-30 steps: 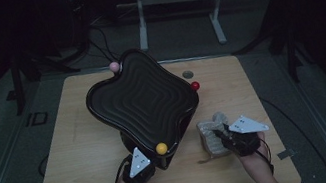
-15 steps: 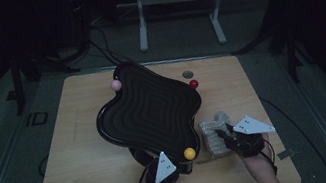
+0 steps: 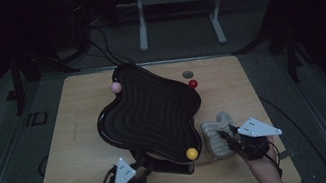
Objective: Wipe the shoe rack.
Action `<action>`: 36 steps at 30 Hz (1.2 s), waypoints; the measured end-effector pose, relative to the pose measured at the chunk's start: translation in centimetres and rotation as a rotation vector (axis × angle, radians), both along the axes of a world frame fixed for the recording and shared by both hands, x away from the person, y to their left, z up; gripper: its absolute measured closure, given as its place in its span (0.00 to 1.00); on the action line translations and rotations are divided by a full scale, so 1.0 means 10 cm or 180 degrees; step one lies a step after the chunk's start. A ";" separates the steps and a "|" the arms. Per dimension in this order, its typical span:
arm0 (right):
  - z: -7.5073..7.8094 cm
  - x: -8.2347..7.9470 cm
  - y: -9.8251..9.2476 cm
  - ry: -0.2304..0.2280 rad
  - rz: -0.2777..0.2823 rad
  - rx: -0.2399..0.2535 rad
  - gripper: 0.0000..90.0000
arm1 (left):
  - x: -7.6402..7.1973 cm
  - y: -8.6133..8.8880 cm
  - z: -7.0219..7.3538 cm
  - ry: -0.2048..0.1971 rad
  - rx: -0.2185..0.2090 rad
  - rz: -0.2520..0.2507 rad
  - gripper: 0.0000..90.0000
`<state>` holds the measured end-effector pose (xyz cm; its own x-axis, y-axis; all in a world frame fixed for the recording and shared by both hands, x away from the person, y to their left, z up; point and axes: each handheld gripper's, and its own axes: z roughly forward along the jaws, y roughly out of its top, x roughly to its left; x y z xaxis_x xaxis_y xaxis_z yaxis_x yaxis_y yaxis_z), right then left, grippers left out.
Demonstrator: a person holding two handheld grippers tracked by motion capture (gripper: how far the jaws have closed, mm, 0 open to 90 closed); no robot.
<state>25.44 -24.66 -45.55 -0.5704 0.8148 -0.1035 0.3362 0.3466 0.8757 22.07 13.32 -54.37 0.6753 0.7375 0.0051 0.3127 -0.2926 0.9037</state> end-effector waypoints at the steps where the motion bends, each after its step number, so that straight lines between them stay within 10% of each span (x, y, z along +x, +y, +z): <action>1: 0.01 -0.02 0.00 -0.0007 0.0011 0.0011 0.78 | 0.09 0.17 0.01 -0.0047 -0.0029 0.0127 0.64; 6: 0.06 -0.11 -0.03 -0.0036 0.0038 0.0059 0.78 | 0.40 0.48 0.02 -0.0203 -0.0107 0.0447 0.53; 19: 0.43 -0.47 0.16 -0.0164 0.0534 0.0307 0.78 | 1.18 0.52 0.04 -0.0257 -0.0275 0.0405 0.53; 26: 0.35 -0.48 0.39 -0.0046 0.0775 0.0287 0.78 | 1.38 0.44 0.00 -0.0212 -0.0275 0.0449 0.53; 36: 0.19 -0.43 0.58 -0.0031 0.0692 0.0104 0.61 | 1.49 0.32 0.00 -0.0246 -0.0271 0.0404 0.81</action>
<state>21.14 -18.83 -43.68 -0.7322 0.6757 -0.0854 0.2480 0.3812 0.8906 36.97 16.55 -54.40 0.5768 0.8168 -0.0127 0.2709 -0.1766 0.9463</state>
